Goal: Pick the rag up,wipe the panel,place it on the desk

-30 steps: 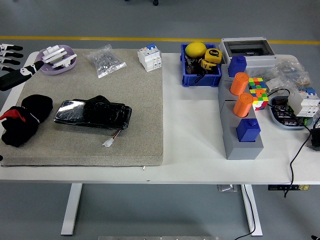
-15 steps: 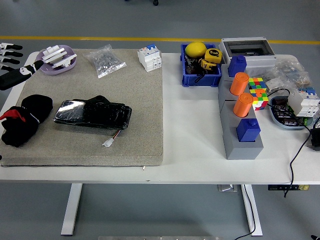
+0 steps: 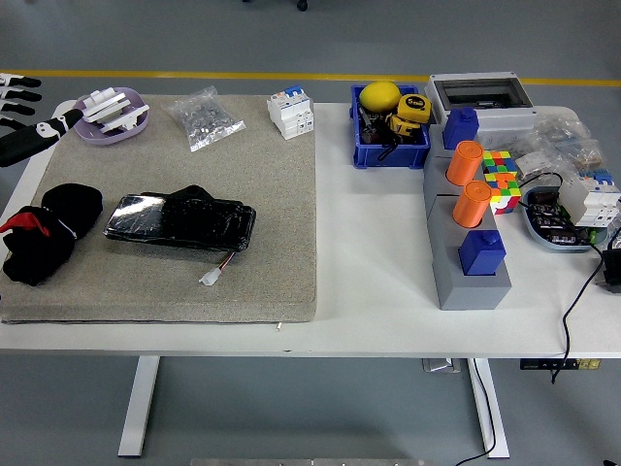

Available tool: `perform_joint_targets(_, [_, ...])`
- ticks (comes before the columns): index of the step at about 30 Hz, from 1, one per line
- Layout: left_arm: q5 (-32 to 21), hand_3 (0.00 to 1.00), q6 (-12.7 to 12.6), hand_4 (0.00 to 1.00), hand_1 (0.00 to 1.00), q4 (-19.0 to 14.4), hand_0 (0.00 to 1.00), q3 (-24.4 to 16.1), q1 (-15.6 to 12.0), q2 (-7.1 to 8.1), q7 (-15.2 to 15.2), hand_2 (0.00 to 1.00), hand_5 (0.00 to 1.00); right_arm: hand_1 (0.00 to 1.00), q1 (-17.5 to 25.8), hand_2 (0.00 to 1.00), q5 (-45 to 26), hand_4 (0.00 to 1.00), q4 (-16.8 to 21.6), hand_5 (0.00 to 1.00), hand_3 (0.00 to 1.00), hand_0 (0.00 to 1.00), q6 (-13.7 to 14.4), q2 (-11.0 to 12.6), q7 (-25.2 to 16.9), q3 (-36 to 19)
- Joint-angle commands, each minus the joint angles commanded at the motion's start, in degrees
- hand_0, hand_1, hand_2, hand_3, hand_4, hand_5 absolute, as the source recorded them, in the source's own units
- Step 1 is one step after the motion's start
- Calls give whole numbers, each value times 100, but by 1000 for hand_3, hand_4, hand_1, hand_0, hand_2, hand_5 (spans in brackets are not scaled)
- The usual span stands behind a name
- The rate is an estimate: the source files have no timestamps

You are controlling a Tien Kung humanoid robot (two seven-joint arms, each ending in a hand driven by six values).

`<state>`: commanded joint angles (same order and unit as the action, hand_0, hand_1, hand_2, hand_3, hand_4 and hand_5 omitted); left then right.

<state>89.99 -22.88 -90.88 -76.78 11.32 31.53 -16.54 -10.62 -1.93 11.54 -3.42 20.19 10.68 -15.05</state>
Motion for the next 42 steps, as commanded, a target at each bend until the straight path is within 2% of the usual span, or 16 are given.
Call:
perform_joint_targets(14, [-245,656,-46,998,576,152,431,-61,38,0,253,632,443,552,-3,646,-85,998,-14,571,638,710,1,-44,-37,55])
perform_joint_targets(42, [-397,648,-7,998,581,224,424,-194,-33,-25,315,627,439,552,8,646,30,998,-15,571,638,712,20,-55,9,-65])
